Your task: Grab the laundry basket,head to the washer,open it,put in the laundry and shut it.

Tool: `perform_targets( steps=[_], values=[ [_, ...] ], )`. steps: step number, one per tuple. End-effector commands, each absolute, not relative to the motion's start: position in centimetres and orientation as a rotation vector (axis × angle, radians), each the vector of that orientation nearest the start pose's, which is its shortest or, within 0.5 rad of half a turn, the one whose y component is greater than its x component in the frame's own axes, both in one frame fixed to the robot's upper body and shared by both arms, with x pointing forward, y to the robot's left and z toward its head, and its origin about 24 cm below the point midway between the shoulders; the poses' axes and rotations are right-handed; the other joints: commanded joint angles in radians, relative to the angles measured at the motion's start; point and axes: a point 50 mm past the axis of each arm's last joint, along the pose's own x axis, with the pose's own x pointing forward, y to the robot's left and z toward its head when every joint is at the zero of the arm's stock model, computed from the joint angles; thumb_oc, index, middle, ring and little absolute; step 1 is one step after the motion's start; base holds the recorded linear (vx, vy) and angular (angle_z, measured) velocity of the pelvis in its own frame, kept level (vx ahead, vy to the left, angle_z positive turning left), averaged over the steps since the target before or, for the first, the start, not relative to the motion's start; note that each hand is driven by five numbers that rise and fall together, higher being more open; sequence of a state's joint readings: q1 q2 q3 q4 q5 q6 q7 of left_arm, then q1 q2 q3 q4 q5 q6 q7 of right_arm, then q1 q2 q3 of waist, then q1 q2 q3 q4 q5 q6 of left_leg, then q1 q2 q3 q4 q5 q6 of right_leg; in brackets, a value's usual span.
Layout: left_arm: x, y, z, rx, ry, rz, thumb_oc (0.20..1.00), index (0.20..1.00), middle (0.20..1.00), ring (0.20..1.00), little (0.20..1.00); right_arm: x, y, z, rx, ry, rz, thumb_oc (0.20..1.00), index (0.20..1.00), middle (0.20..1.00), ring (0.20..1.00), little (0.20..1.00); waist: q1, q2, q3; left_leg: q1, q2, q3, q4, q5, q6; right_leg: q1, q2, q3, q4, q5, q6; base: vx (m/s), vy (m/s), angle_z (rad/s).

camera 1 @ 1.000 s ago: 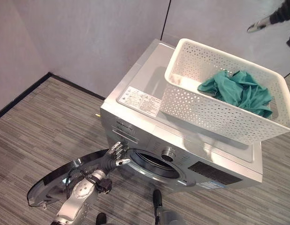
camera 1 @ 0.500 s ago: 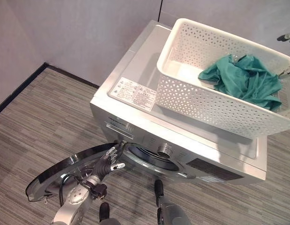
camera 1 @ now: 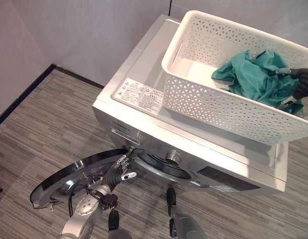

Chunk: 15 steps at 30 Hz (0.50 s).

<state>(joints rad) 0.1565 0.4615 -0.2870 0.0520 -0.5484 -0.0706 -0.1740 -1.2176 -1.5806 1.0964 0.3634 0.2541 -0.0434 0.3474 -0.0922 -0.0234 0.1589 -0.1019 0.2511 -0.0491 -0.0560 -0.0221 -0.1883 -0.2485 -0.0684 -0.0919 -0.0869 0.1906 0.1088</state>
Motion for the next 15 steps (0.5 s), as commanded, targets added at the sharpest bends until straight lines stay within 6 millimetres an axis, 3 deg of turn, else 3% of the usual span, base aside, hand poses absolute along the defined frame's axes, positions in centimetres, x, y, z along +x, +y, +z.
perform_targets(
  steps=[1,11,15],
  values=[
    [21.5,17.6,2.7,-0.101,0.122,-0.413,1.0,1.0,1.0,1.0,1.0,30.2,-32.7,33.3,-1.478,0.043,0.05,1.0,1.0,1.0,1.0,1.0,0.022,-0.058,0.043,0.044,0.029,0.04,0.052,0.055,0.028,0.017,-0.042,-0.005,0.038,-0.159,0.035,0.01,-0.019,0.04],
    [21.5,17.4,2.6,-0.111,0.128,-0.411,1.0,1.0,1.0,1.0,1.0,30.8,-33.1,35.4,-1.482,-0.034,-0.093,1.0,1.0,1.0,1.0,1.0,0.042,-0.061,0.051,0.019,0.041,0.03,0.05,0.068,0.024,0.006,-0.033,-0.014,0.044,-0.167,0.029,0.0,-0.013,0.04],
    [21.5,17.3,2.7,-0.117,0.124,-0.406,1.0,1.0,1.0,1.0,1.0,31.1,-33.0,35.3,-1.472,-0.043,-0.108,1.0,1.0,1.0,1.0,1.0,0.046,-0.054,0.06,0.004,0.043,0.021,0.053,0.076,0.023,-0.004,-0.029,-0.015,0.048,-0.17,0.026,0.0,-0.009,0.0]
  ],
)
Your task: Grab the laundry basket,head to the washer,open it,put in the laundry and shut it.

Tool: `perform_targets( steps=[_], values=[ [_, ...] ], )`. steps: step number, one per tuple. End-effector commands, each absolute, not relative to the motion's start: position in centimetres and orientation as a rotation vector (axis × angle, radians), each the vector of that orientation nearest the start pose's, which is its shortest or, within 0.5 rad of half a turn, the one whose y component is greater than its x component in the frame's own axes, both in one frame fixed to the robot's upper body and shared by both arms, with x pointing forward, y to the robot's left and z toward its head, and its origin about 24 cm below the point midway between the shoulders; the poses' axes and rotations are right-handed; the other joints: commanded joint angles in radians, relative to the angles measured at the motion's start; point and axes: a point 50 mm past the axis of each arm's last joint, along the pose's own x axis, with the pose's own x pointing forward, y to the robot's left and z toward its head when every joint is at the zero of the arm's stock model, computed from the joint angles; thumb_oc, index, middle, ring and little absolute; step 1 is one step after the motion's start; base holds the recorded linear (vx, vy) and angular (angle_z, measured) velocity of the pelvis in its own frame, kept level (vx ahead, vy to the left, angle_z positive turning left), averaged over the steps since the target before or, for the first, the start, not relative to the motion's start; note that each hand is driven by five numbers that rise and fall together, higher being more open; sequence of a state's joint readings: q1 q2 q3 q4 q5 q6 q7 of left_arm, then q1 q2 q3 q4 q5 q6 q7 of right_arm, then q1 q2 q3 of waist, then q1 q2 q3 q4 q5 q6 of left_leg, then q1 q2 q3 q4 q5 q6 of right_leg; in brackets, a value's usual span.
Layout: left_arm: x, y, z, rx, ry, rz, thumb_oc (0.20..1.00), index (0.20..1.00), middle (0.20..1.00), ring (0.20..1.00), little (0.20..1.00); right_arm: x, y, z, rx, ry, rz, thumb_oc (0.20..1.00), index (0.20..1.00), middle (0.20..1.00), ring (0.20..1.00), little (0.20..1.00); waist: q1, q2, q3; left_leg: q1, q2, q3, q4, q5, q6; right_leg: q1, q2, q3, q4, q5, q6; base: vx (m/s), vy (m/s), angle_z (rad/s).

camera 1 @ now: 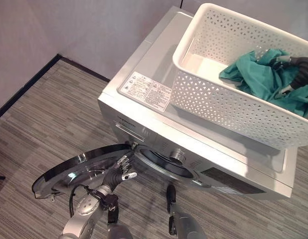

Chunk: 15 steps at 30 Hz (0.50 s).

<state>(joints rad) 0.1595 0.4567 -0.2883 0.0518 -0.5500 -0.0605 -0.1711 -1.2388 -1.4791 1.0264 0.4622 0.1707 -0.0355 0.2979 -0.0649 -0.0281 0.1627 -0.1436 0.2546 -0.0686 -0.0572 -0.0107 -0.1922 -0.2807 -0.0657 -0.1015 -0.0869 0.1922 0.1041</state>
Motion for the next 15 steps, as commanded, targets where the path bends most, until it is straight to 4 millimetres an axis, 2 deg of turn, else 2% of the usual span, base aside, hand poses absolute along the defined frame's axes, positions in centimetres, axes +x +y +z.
perform_targets(
  steps=[1,4,6,9,10,11,12,13,15],
  values=[
    [21.5,17.3,2.7,-0.116,0.124,-0.406,1.0,1.0,1.0,1.0,1.0,31.1,-33.0,35.2,-1.471,-0.043,-0.108,1.0,1.0,1.0,1.0,1.0,0.019,-0.05,0.055,0.045,0.039,0.04,0.054,0.065,0.027,0.028,-0.032,-0.006,0.049,-0.172,0.031,0.0,-0.018,0.05],
    [21.6,17.4,2.8,-0.111,0.119,-0.404,1.0,1.0,1.0,1.0,1.0,31.5,-33.4,34.2,-1.455,-0.012,-0.096,1.0,1.0,1.0,1.0,1.0,0.027,-0.046,0.07,0.027,0.038,0.031,0.056,0.071,0.027,0.018,-0.033,-0.008,0.052,-0.174,0.029,-0.03,-0.02,0.08],
    [21.6,17.4,2.9,-0.097,0.115,-0.406,1.0,1.0,1.0,1.0,1.0,31.9,-33.7,32.6,-1.46,0.047,-0.072,1.0,1.0,1.0,1.0,1.0,0.033,-0.044,0.081,0.015,0.035,0.024,0.057,0.079,0.026,0.009,-0.034,-0.011,0.057,-0.176,0.027,-0.02,-0.008,0.09],
    [21.5,17.3,3.0,-0.09,0.113,-0.411,1.0,1.0,1.0,1.0,1.0,32.4,-33.5,29.0,-1.465,0.174,0.056,1.0,1.0,1.0,1.0,1.0,0.042,-0.038,0.111,-0.006,0.035,0.012,0.062,0.089,0.026,-0.007,-0.032,-0.014,0.072,-0.185,0.02,-0.02,-0.031,0.13],
    [21.5,17.3,3.0,-0.088,0.114,-0.412,1.0,1.0,1.0,1.0,1.0,32.4,-33.5,29.0,-1.463,0.175,0.056,1.0,1.0,1.0,1.0,1.0,0.043,-0.039,0.11,-0.007,0.035,0.011,0.062,0.089,0.026,-0.008,-0.032,-0.014,0.073,-0.185,0.02,-0.02,-0.028,0.08],
    [21.4,17.2,3.0,-0.089,0.113,-0.417,1.0,1.0,1.0,1.0,1.0,32.6,-34.0,27.0,-1.442,0.252,0.097,1.0,1.0,1.0,1.0,1.0,0.051,-0.035,0.121,-0.016,0.034,0.004,0.061,0.095,0.026,-0.014,-0.031,-0.017,0.077,-0.186,0.019,-0.01,-0.019,0.07],
    [21.4,17.3,3.0,-0.087,0.114,-0.418,1.0,1.0,1.0,1.0,1.0,32.6,-34.0,26.9,-1.44,0.252,0.097,1.0,1.0,1.0,1.0,1.0,0.051,-0.037,0.12,-0.017,0.034,0.003,0.061,0.095,0.025,-0.016,-0.031,-0.018,0.077,-0.187,0.019,-0.02,-0.037,0.07],
    [21.4,17.3,3.0,-0.082,0.109,-0.417,1.0,1.0,1.0,1.0,1.0,32.7,-34.0,24.7,-1.428,0.33,0.169,1.0,1.0,1.0,1.0,1.0,0.059,-0.032,0.133,-0.026,0.033,-0.002,0.059,0.104,0.024,-0.023,-0.031,-0.019,0.08,-0.188,0.019,-0.01,-0.035,0.12],
    [21.4,17.2,3.0,-0.078,0.104,-0.42,1.0,1.0,1.0,1.0,1.0,32.5,-33.2,23.3,-1.4,0.361,0.266,1.0,1.0,1.0,1.0,1.0,0.063,-0.032,0.142,-0.036,0.035,-0.007,0.056,0.114,0.022,-0.03,-0.03,-0.022,0.082,-0.19,0.017,-0.01,-0.051,0.14]
  ],
)
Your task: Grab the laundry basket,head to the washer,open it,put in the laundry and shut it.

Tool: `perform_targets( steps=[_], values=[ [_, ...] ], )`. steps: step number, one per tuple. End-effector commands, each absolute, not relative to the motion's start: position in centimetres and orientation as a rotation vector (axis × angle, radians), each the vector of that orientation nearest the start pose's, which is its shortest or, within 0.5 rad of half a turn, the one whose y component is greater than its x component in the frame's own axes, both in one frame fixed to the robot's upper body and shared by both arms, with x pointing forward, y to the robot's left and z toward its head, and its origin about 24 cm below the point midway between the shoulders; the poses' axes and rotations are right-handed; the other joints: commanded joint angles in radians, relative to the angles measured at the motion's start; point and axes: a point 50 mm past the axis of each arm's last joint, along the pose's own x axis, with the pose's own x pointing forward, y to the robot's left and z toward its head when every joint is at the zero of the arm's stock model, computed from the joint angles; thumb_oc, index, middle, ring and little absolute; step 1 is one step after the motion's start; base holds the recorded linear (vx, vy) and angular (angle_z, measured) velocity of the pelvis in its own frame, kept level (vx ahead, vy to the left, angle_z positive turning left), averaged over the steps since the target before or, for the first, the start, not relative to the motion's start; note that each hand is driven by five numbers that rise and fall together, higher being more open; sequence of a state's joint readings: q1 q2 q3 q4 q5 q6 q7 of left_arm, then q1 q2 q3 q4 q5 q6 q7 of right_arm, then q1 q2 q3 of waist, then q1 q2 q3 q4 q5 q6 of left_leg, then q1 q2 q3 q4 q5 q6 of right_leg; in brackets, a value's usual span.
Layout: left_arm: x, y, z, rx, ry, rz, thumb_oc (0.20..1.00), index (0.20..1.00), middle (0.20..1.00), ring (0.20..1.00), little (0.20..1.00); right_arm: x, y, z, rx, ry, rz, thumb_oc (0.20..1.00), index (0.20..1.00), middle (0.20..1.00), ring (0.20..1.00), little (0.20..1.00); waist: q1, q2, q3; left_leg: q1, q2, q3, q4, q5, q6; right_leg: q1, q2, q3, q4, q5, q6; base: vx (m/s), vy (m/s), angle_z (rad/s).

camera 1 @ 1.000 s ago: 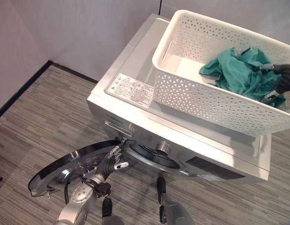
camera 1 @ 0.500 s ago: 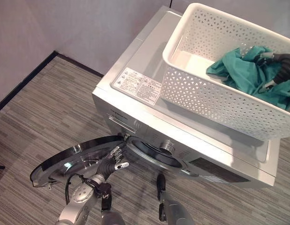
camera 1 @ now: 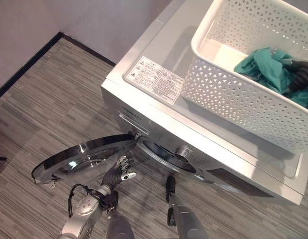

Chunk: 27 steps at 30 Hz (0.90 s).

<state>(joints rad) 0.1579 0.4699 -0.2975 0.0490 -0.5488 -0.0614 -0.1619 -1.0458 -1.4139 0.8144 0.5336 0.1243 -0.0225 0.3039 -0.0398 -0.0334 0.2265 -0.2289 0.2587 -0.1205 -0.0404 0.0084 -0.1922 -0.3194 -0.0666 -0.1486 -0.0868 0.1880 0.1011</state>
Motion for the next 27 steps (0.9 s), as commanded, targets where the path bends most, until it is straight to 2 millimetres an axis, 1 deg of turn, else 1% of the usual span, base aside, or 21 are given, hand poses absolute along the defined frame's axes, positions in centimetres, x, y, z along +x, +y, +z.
perform_targets(
  steps=[1,2,3,4,6,8,9,10,11,12,13,15,17,18,19,21,22,23,26,27],
  values=[
    [21.4,17.1,3.0,-0.078,0.102,-0.424,1.0,1.0,1.0,1.0,1.0,32.3,-32.7,22.7,-1.376,0.37,0.316,0.498,0.498,0.498,0.498,0.498,0.038,-0.024,0.081,0.046,0.032,0.043,0.038,0.099,0.021,0.006,-0.028,0.023,0.083,-0.188,0.02,0.0,-0.033,0.05],
    [21.4,17.1,3.0,-0.078,0.102,-0.425,1.0,1.0,1.0,1.0,1.0,32.3,-32.7,22.7,-1.375,0.371,0.316,0.498,0.498,0.498,0.498,0.498,0.039,-0.024,0.081,0.046,0.032,0.042,0.038,0.099,0.021,0.006,-0.028,0.022,0.083,-0.188,0.02,0.01,-0.039,0.03],
    [21.4,17.0,3.1,-0.083,0.095,-0.426,1.0,1.0,1.0,1.0,1.0,32.0,-32.5,21.8,-1.336,0.39,0.357,0.2,0.2,0.2,0.2,0.2,0.043,-0.024,0.085,0.041,0.033,0.037,0.036,0.109,0.019,0.005,-0.026,0.021,0.083,-0.191,0.018,0.02,-0.039,0.02],
    [21.4,17.0,3.1,-0.083,0.09,-0.424,1.0,1.0,1.0,1.0,1.0,31.8,-32.0,21.4,-1.322,0.385,0.395,0.2,0.2,0.2,0.2,0.2,0.041,-0.022,0.086,0.04,0.035,0.036,0.033,0.113,0.017,0.006,-0.024,0.02,0.083,-0.194,0.018,0.02,-0.044,0.02],
    [21.5,17.0,3.2,-0.086,0.088,-0.419,1.0,1.0,1.0,1.0,1.0,31.7,-31.8,21.3,-1.321,0.37,0.395,0.2,0.2,0.2,0.2,0.2,0.041,-0.023,0.086,0.04,0.037,0.035,0.031,0.115,0.016,0.006,-0.022,0.02,0.082,-0.196,0.017,0.0,0.0,0.0],
    [21.9,17.3,3.3,-0.082,0.08,-0.393,1.0,1.0,1.0,1.0,1.0,32.1,-31.3,22.5,-1.321,0.293,0.36,0.2,0.2,0.2,0.2,0.2,0.04,-0.028,0.08,0.043,0.043,0.036,0.029,0.122,0.013,0.009,-0.016,0.021,0.08,-0.198,0.015,0.0,-0.011,-0.02],
    [21.9,17.3,3.3,-0.082,0.079,-0.393,1.0,1.0,1.0,1.0,1.0,32.1,-31.3,22.5,-1.321,0.292,0.36,0.2,0.2,0.2,0.2,0.2,0.04,-0.028,0.08,0.043,0.043,0.037,0.028,0.122,0.013,0.009,-0.016,0.021,0.079,-0.198,0.015,0.0,0.0,0.0],
    [22.0,17.3,3.3,-0.085,0.077,-0.385,1.0,1.0,1.0,1.0,1.0,32.2,-30.6,23.2,-1.301,0.233,0.358,0.2,0.2,0.2,0.2,0.2,0.035,-0.031,0.075,0.045,0.046,0.037,0.026,0.123,0.013,0.012,-0.013,0.024,0.078,-0.199,0.015,0.02,-0.036,-0.03],
    [22.1,17.2,3.4,-0.089,0.073,-0.379,1.0,1.0,1.0,1.0,1.0,32.4,-30.0,24.7,-1.254,0.13,0.319,0.2,0.2,0.2,0.2,0.2,0.03,-0.036,0.064,0.05,0.051,0.042,0.025,0.123,0.011,0.018,-0.008,0.024,0.075,-0.199,0.015,0.02,-0.036,-0.02],
    [22.1,17.2,3.4,-0.088,0.074,-0.379,1.0,1.0,1.0,1.0,1.0,32.3,-30.0,24.7,-1.252,0.129,0.319,0.2,0.2,0.2,0.2,0.2,0.031,-0.037,0.064,0.051,0.051,0.042,0.025,0.123,0.011,0.018,-0.007,0.025,0.075,-0.199,0.015,0.04,-0.037,-0.03],
    [22.2,17.4,3.5,-0.09,0.069,-0.372,1.0,1.0,1.0,1.0,1.0,32.2,-29.4,26.8,-1.21,0.0,0.266,0.2,0.2,0.2,0.2,0.2,0.023,-0.043,0.048,0.061,0.057,0.048,0.022,0.121,0.01,0.026,-0.002,0.029,0.071,-0.2,0.016,0.03,-0.021,-0.03],
    [22.2,17.6,3.5,-0.091,0.069,-0.365,1.0,1.0,1.0,1.0,1.0,31.9,-29.3,28.8,-1.174,-0.103,0.21,0.2,0.2,0.2,0.2,0.2,0.016,-0.049,0.032,0.074,0.063,0.052,0.021,0.12,0.009,0.039,0.004,0.031,0.065,-0.201,0.016,0.05,-0.022,-0.03],
    [22.2,17.9,3.6,-0.097,0.067,-0.35,1.0,1.0,1.0,1.0,1.0,31.3,-29.6,31.3,-1.116,-0.224,0.128,0.2,0.2,0.2,0.2,0.2,0.008,-0.051,0.016,0.092,0.072,0.058,0.024,0.112,0.008,0.055,0.01,0.038,0.061,-0.205,0.017,0.05,-0.021,-0.02],
    [22.1,18.0,3.5,-0.101,0.069,-0.346,1.0,1.0,1.0,1.0,1.0,31.1,-30.0,31.9,-1.092,-0.259,0.093,0.2,0.2,0.2,0.2,0.2,0.003,-0.055,0.007,0.093,0.07,0.057,0.023,0.114,0.009,0.056,0.009,0.038,0.059,-0.203,0.017,0.06,-0.024,0.01],
    [22.0,18.3,3.5,-0.104,0.071,-0.34,1.0,1.0,1.0,1.0,1.0,30.4,-30.5,33.6,-1.075,-0.317,0.035,0.2,0.2,0.2,0.2,0.2,0.002,-0.058,-0.002,0.106,0.075,0.061,0.025,0.105,0.008,0.069,0.014,0.041,0.058,-0.208,0.017,0.05,-0.017,0.01],
    [21.7,18.9,3.3,-0.109,0.088,-0.332,1.0,1.0,1.0,1.0,1.0,29.6,-31.7,35.4,-1.05,-0.368,-0.062,0.2,0.2,0.2,0.2,0.2,0.0,-0.069,-0.025,0.114,0.076,0.06,0.027,0.104,0.01,0.081,0.014,0.04,0.053,-0.209,0.018,0.05,-0.01,0.0],
    [21.7,18.9,3.3,-0.109,0.088,-0.332,1.0,1.0,1.0,1.0,1.0,29.6,-31.7,35.4,-1.05,-0.369,-0.062,0.2,0.2,0.2,0.2,0.2,0.0,-0.069,-0.024,0.116,0.076,0.061,0.027,0.103,0.01,0.082,0.014,0.041,0.052,-0.209,0.018,0.07,-0.003,0.02],
    [21.5,19.6,3.2,-0.11,0.1,-0.312,1.0,1.0,1.0,1.0,1.0,28.7,-32.7,38.1,-1.022,-0.45,-0.176,0.2,0.2,0.2,0.2,0.2,0.0,-0.076,-0.044,0.138,0.081,0.066,0.031,0.1,0.01,0.104,0.019,0.047,0.05,-0.211,0.017,0.08,-0.003,0.01],
    [21.1,20.6,2.8,-0.104,0.127,-0.275,1.0,1.0,1.0,1.0,1.0,27.4,-33.0,41.3,-0.987,-0.582,-0.306,0.2,0.2,0.2,0.2,0.2,-0.006,-0.085,-0.08,0.174,0.086,0.072,0.036,0.095,0.012,0.136,0.022,0.054,0.05,-0.217,0.016,0.11,0.009,-0.03],
    [20.8,21.2,2.5,-0.103,0.147,-0.247,1.0,1.0,1.0,1.0,1.0,26.8,-32.5,43.1,-0.98,-0.664,-0.36,0.2,0.2,0.2,0.2,0.2,-0.01,-0.086,-0.104,0.196,0.089,0.071,0.043,0.091,0.017,0.157,0.025,0.06,0.052,-0.221,0.015,0.14,0.006,-0.06]
  ],
)
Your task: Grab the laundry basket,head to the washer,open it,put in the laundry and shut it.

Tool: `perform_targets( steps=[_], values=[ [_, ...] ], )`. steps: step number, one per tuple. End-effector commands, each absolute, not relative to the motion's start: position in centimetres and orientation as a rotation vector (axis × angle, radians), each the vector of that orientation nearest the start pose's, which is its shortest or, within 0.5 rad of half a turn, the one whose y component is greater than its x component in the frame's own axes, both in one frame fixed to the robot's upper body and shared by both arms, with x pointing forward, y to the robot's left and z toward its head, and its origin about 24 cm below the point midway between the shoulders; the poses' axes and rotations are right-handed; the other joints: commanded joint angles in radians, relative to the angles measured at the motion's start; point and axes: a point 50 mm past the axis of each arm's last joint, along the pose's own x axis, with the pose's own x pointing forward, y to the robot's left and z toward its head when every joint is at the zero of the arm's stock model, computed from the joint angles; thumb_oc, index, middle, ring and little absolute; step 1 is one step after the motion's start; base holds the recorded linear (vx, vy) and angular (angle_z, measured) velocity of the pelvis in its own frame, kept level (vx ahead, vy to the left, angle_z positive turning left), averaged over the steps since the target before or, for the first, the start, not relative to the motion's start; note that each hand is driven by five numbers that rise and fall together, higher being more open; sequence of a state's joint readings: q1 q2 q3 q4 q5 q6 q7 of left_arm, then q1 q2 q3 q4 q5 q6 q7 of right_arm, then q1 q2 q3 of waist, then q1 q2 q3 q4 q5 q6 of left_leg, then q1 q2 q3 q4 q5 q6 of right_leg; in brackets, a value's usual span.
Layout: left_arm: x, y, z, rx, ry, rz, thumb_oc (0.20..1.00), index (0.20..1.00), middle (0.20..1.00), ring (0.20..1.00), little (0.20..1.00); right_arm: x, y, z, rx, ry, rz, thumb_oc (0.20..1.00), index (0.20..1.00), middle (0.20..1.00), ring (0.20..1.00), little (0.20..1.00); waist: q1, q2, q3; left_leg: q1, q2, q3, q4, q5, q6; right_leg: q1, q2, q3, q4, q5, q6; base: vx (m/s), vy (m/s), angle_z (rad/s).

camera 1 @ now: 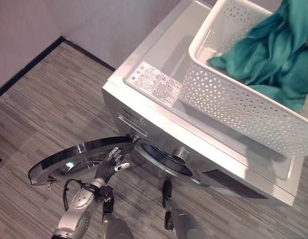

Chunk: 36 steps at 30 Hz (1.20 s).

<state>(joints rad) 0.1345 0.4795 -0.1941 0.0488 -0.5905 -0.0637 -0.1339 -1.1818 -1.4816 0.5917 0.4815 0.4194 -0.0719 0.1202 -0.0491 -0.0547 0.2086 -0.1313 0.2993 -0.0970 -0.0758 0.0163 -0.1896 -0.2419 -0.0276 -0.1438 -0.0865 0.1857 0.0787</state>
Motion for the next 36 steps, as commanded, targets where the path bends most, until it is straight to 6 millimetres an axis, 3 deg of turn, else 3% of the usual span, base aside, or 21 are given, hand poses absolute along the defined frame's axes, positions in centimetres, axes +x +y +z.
perform_targets(
  steps=[1,6,8,10,13,18,20,22,23,25,26,28,32,34,36],
  values=[
    [20.7,21.5,2.5,-0.097,0.152,-0.239,1.0,1.0,1.0,1.0,1.0,26.3,-32.3,44.0,-0.988,-0.707,-0.404,0.2,0.2,0.2,0.2,0.2,0.001,-0.07,-0.1,0.109,0.051,0.047,0.081,0.083,0.015,0.091,-0.012,0.057,0.05,-0.222,0.037,0.14,0.01,-0.04],
    [20.3,22.5,2.6,-0.054,0.159,-0.192,1.0,1.0,1.0,1.0,1.0,25.0,-31.1,47.7,-1.028,-0.881,-0.634,0.2,0.2,0.2,0.2,0.2,0.011,-0.069,-0.139,0.152,0.046,0.044,0.101,0.076,0.024,0.144,-0.014,0.053,0.047,-0.214,0.035,0.06,0.01,-0.01],
    [20.4,22.7,2.8,-0.02,0.158,-0.166,1.0,1.0,1.0,1.0,1.0,24.0,-30.3,49.5,-1.188,-0.964,-0.859,0.2,0.2,0.2,0.2,0.2,0.026,-0.071,-0.164,0.167,0.041,0.035,0.123,0.068,0.03,0.174,-0.015,0.051,0.044,-0.211,0.035,0.08,0.009,-0.03],
    [20.4,22.5,2.7,-0.013,0.156,-0.161,1.0,1.0,1.0,1.0,1.0,23.6,-30.4,50.0,-1.214,-1.009,-1.004,0.2,0.2,0.2,0.2,0.2,0.035,-0.069,-0.177,0.174,0.033,0.026,0.142,0.067,0.034,0.192,-0.018,0.052,0.043,-0.207,0.035,0.03,0.014,0.08],
    [20.4,22.1,2.4,-0.004,0.159,-0.163,1.0,1.0,1.0,1.0,1.0,23.2,-30.3,49.8,-1.294,-1.038,-1.113,0.2,0.2,0.2,0.2,0.2,0.038,-0.064,-0.186,0.187,0.028,0.02,0.143,0.047,0.039,0.211,-0.021,0.052,0.041,-0.212,0.036,0.0,0.033,0.07],
    [20.7,21.6,1.7,-0.004,0.174,-0.158,1.0,1.0,1.0,1.0,1.0,21.2,-32.6,49.3,-1.341,-1.039,-1.306,0.2,0.2,0.2,0.2,0.2,0.029,-0.07,-0.197,0.188,0.026,0.02,0.167,0.025,0.033,0.222,-0.027,0.057,0.037,-0.223,0.043,-0.04,0.057,0.0],
    [21.3,21.2,1.9,-0.005,0.148,-0.14,1.0,1.0,1.0,1.0,1.0,20.3,-32.0,49.2,-1.381,-1.109,-1.321,0.2,0.2,0.2,0.2,0.2,0.02,-0.075,-0.193,0.181,0.017,-0.039,0.19,0.019,0.026,0.207,-0.028,0.088,0.045,-0.21,0.044,-0.15,0.083,-0.01],
    [21.7,20.8,2.2,-0.015,0.114,-0.133,1.0,1.0,1.0,1.0,1.0,19.8,-31.4,49.1,-1.386,-1.165,-1.309,0.2,0.2,0.2,0.2,0.2,0.005,-0.077,-0.192,0.179,0.006,-0.084,0.194,-0.035,0.034,0.194,-0.033,0.105,0.053,-0.208,0.045,-0.1,0.101,-0.19],
    [21.8,20.5,2.3,-0.02,0.102,-0.132,1.0,1.0,1.0,1.0,1.0,19.7,-31.1,48.8,-1.376,-1.189,-1.301,0.2,0.2,0.2,0.2,0.2,-0.002,-0.073,-0.193,0.177,0.004,-0.09,0.202,-0.05,0.035,0.191,-0.038,0.108,0.056,-0.207,0.05,-0.13,0.231,-0.22],
    [22.4,19.8,3.2,0.008,0.046,-0.132,1.0,1.0,1.0,1.0,1.0,20.9,-29.2,46.4,-1.349,-1.257,-1.181,0.2,0.2,0.2,0.2,0.2,-0.028,-0.05,-0.188,0.188,-0.028,-0.048,0.226,-0.168,0.063,0.181,-0.08,0.127,0.062,-0.184,0.071,-0.17,0.369,-0.23],
    [22.4,20.1,3.6,0.03,0.03,-0.122,1.0,1.0,1.0,1.0,1.0,21.4,-28.9,45.3,-1.326,-1.256,-1.148,0.2,0.2,0.2,0.2,0.2,-0.022,-0.056,-0.183,0.2,-0.045,-0.033,0.229,-0.202,0.076,0.171,-0.094,0.143,0.066,-0.172,0.082,-0.23,0.426,-0.53],
    [23.0,20.7,5.8,0.117,-0.084,-0.07,1.0,1.0,1.0,1.0,1.0,23.3,-27.2,42.1,-1.219,-1.256,-1.001,0.2,0.2,0.2,0.2,0.2,-0.012,-0.064,-0.147,0.222,-0.13,0.007,0.246,-0.296,0.123,0.111,-0.15,0.198,0.083,-0.105,0.124,-0.31,0.467,-0.79],
    [23.7,21.8,8.7,0.325,-0.234,0.024,1.0,1.0,1.0,1.0,1.0,24.4,-26.1,38.0,-1.134,-1.198,-0.88,0.2,0.2,0.2,0.2,0.2,-0.003,-0.079,-0.114,0.257,-0.248,0.07,0.212,-0.318,0.184,0.059,-0.244,0.227,0.068,-0.03,0.174,-0.22,0.372,-1.13],
    [24.0,21.9,10.1,0.398,-0.309,0.063,1.0,1.0,1.0,1.0,1.0,24.6,-25.3,36.2,-1.089,-1.178,-0.807,0.2,0.2,0.2,0.2,0.2,0.001,-0.083,-0.097,0.277,-0.292,0.095,0.196,-0.317,0.209,0.038,-0.281,0.202,0.095,-0.026,0.17,-0.2,0.326,-0.8],
    [24.2,22.1,11.1,0.435,-0.352,0.089,1.0,1.0,1.0,1.0,1.0,24.5,-24.7,35.2,-1.063,-1.178,-0.764,0.2,0.2,0.2,0.2,0.2,0.011,-0.073,-0.072,0.289,-0.297,0.109,0.193,-0.319,0.224,0.03,-0.292,0.145,0.152,-0.047,0.157,-0.19,0.193,-0.66]
  ],
)
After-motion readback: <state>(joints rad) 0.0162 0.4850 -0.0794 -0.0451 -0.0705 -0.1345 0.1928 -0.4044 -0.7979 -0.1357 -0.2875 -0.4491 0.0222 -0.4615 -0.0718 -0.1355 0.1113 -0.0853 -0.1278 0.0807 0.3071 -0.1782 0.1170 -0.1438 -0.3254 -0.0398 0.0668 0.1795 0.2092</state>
